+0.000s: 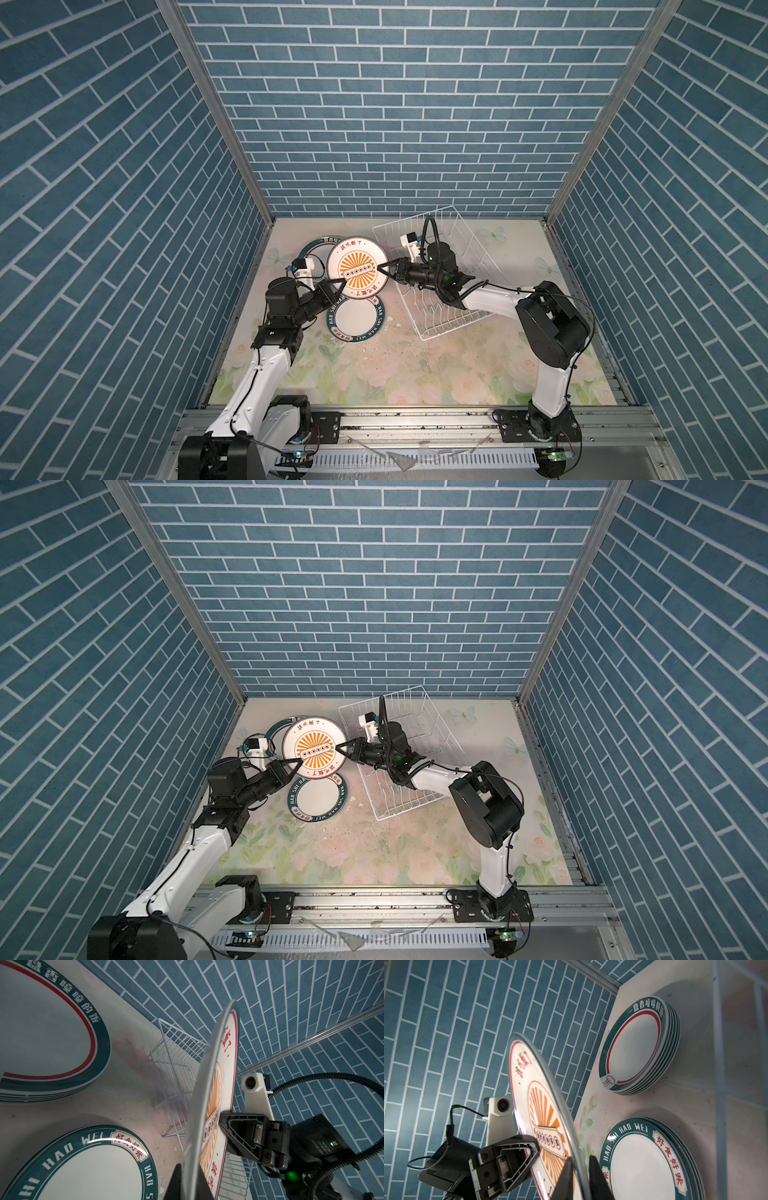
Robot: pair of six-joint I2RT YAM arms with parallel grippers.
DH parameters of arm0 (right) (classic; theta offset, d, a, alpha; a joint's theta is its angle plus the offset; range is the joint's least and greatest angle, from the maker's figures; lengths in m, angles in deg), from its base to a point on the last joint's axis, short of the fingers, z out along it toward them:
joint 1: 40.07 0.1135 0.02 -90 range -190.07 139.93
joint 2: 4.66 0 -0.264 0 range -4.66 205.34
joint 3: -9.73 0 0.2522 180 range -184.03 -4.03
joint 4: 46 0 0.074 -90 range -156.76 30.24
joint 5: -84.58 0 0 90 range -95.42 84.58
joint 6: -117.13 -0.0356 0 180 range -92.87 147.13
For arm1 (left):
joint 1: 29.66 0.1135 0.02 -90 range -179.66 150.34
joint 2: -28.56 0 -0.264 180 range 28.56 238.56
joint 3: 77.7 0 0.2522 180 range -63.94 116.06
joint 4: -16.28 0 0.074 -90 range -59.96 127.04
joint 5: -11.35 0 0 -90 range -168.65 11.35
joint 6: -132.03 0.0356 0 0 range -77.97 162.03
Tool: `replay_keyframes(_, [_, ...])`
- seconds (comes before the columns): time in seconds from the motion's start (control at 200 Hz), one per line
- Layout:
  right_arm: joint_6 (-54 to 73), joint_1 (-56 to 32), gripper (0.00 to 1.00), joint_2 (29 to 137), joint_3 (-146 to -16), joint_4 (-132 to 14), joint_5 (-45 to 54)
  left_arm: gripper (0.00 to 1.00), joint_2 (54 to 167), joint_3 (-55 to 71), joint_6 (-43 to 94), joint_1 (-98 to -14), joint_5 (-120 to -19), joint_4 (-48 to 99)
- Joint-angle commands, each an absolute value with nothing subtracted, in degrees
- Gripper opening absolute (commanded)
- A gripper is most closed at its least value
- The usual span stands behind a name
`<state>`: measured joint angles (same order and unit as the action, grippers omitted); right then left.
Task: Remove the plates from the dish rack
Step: 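Close the left gripper on the plate rim and open the right gripper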
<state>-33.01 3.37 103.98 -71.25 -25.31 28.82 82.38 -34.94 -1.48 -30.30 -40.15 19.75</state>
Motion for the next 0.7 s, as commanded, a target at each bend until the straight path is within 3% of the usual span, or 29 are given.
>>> replay_keyframes(0.0, [-28.5, 4.34, 0.28, 101.07, -74.69, -28.8, 28.68, 0.0, 80.22, -32.18, 2.78, -30.27, -39.88, 23.57])
replay_keyframes(0.29, [-16.6, 3.26, 0.4, 93.42, -72.98, -43.8, 22.11, 0.0, 74.91, -24.79, 10.55, -30.01, -46.89, 40.15])
replay_keyframes(0.47, [-6.54, 2.82, 0.43, 85.78, -71.88, -57.41, 15.02, 0.0, 73.38, -21.01, 12.41, -29.73, -52.09, 48.94])
replay_keyframes(0.695, [5.93, 2.82, 0.43, 72.07, -68.58, -79.06, -2.57, 0.0, 70.45, -13.88, 14.08, -29.7, -70.02, 70.46])
